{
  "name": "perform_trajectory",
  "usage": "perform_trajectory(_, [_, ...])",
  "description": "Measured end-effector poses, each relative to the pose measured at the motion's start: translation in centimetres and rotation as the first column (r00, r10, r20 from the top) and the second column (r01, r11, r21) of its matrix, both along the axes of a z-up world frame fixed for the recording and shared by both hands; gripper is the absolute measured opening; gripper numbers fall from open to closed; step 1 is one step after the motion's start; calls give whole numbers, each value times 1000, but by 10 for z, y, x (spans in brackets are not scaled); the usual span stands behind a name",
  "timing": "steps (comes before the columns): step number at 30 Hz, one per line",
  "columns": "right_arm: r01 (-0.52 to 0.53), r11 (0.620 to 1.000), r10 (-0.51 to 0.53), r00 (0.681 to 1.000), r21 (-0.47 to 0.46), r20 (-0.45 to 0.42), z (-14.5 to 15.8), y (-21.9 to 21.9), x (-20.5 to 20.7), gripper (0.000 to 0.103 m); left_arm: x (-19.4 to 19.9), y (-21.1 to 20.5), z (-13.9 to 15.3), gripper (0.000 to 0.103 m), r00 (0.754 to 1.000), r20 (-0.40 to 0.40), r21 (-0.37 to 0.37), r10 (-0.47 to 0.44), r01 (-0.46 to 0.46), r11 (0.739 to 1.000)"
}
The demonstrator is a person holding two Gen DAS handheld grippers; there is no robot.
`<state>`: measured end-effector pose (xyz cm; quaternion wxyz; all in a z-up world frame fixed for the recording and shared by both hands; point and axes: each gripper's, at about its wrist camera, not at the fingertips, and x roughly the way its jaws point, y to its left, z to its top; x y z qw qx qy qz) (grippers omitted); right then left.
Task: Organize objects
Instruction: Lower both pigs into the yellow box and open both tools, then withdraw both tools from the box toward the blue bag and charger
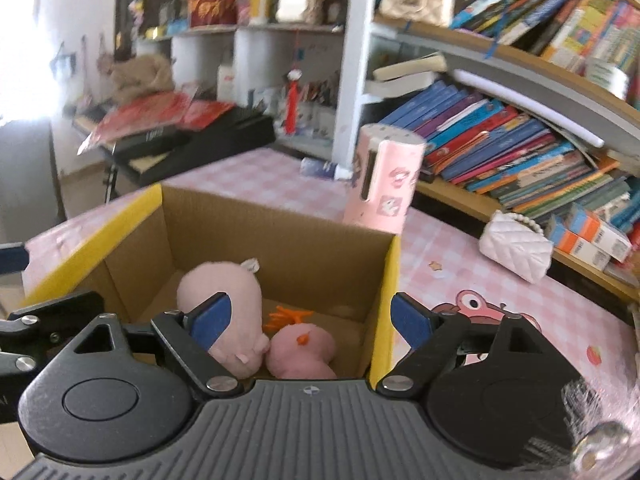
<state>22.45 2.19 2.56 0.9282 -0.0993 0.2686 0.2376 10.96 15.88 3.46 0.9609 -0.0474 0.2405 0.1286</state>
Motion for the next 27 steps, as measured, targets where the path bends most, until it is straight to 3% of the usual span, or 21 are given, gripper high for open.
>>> perform_trajectory(12, [98, 990, -104, 993, 100, 60, 16, -21, -52, 91, -35, 11, 9, 96, 998, 53, -27, 34, -33, 999])
perform_trajectory(19, [110, 991, -114, 992, 78, 49, 10, -17, -81, 92, -59, 14, 4, 96, 999, 41, -37, 29, -28, 999])
perform_trajectory(27, [119, 993, -119, 993, 22, 9, -9, -10, -127, 93, -100, 17, -11, 97, 999, -27, -52, 34, -36, 998])
